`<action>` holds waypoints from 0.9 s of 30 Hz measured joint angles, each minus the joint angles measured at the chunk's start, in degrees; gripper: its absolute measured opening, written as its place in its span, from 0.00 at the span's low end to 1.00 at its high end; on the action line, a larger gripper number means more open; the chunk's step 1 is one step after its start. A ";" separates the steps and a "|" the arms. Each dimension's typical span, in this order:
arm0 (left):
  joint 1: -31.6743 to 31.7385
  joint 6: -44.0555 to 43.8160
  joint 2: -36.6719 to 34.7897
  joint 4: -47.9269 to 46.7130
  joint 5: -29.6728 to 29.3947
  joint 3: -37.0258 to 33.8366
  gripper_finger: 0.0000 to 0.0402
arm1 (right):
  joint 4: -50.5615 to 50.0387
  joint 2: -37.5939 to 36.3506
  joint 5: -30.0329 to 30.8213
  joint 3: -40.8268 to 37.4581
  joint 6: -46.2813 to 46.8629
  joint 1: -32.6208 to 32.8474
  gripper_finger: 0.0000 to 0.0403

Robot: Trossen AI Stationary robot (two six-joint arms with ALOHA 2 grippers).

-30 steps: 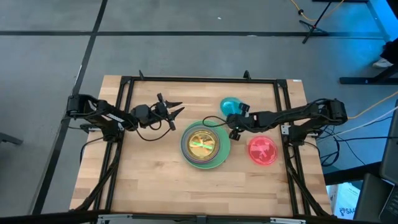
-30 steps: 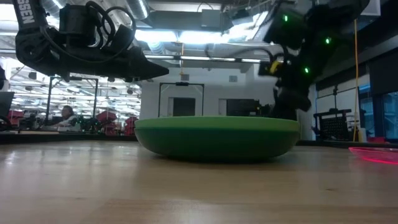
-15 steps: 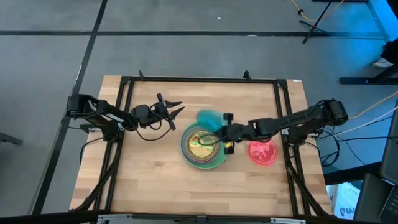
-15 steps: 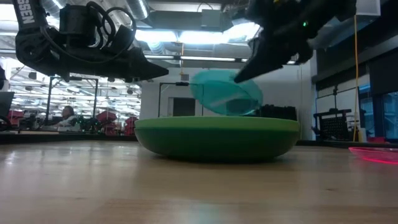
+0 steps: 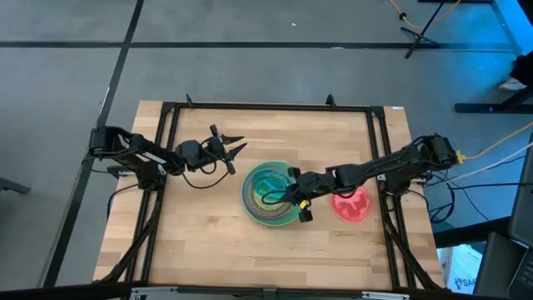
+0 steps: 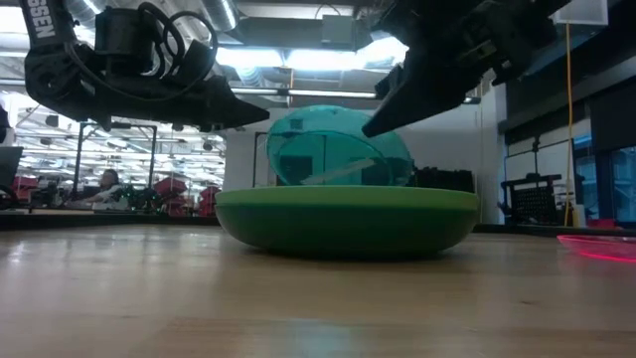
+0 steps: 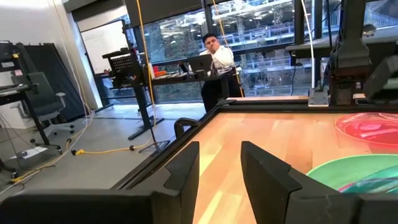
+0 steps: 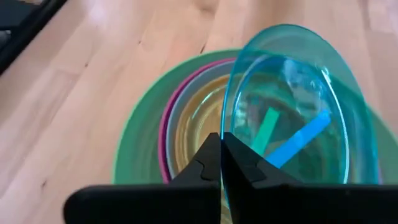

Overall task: Stack plastic plates
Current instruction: Stack the blue plate on top of the light green plate, then stack the red plate on top of the blue plate

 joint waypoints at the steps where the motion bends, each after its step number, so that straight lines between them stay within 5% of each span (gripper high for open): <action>1: 0.00 0.00 0.00 0.03 0.00 0.00 0.28 | -0.21 0.31 0.00 0.00 0.62 0.00 0.00; 11: 0.01 0.02 0.00 -0.22 -0.03 0.02 0.28 | -0.07 1.68 0.50 0.00 7.41 0.00 0.03; 20: 0.00 1.41 0.00 -0.21 -0.09 0.02 0.28 | -0.63 1.39 -0.44 0.11 8.75 -0.02 0.31; 27: 0.01 1.39 0.00 -0.22 -0.07 0.02 0.28 | -14.19 -2.87 -0.59 4.65 8.98 -0.02 0.41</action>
